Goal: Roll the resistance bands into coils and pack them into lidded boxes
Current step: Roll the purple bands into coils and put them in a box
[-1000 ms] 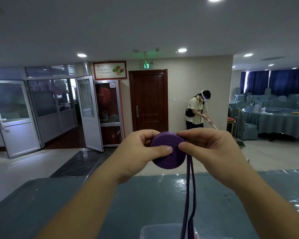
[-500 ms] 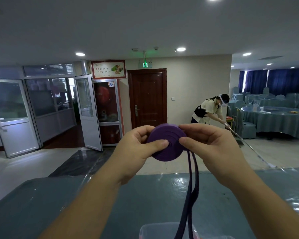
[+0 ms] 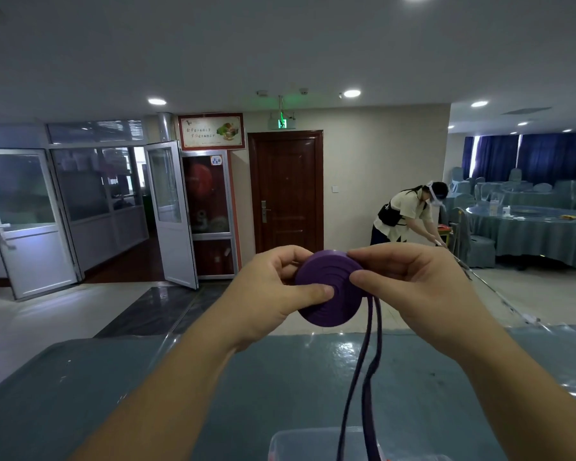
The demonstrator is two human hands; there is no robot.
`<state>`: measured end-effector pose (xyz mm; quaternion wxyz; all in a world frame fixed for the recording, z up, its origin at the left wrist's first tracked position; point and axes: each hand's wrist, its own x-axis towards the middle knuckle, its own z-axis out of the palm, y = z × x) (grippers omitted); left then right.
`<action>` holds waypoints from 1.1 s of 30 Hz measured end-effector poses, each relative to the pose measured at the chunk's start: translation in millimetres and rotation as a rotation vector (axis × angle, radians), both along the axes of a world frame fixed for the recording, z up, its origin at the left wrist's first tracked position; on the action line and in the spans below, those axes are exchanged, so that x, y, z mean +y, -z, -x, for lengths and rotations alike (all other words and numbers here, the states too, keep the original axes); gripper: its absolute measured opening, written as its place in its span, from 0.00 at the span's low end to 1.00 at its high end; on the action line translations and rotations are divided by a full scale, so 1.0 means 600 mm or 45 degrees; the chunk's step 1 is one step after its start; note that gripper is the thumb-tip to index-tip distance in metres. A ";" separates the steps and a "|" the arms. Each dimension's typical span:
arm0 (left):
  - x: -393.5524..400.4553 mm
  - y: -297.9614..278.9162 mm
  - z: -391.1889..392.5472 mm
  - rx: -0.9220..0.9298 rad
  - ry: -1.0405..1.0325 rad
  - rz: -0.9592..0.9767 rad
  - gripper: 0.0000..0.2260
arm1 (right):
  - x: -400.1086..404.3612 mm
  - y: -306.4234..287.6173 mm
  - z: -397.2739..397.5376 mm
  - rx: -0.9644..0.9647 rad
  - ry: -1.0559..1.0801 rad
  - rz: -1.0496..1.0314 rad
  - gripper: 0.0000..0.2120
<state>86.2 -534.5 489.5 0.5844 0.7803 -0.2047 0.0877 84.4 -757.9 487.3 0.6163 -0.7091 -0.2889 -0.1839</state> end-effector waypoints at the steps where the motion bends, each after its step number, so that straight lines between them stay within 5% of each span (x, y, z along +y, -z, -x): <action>1: 0.002 -0.004 -0.001 -0.013 -0.005 -0.002 0.15 | 0.002 0.001 0.000 -0.009 0.004 -0.016 0.14; 6: 0.000 0.002 -0.002 0.000 -0.003 0.170 0.21 | 0.009 0.005 -0.001 -0.046 -0.027 -0.152 0.17; 11: 0.009 -0.006 -0.003 -0.047 -0.009 -0.095 0.17 | 0.011 0.000 0.000 -0.036 0.024 0.008 0.15; 17: -0.001 0.011 -0.004 0.017 0.044 0.211 0.20 | 0.013 0.002 -0.001 0.013 -0.027 -0.159 0.14; 22: 0.004 0.006 -0.003 0.028 0.082 0.129 0.18 | 0.011 -0.001 0.002 0.012 -0.035 -0.025 0.12; 27: -0.002 0.014 -0.005 0.106 0.107 0.361 0.18 | 0.010 0.004 -0.001 0.015 -0.074 -0.171 0.17; 33: 0.005 0.002 -0.001 0.109 0.101 0.107 0.15 | 0.007 0.004 0.001 0.033 -0.069 -0.050 0.13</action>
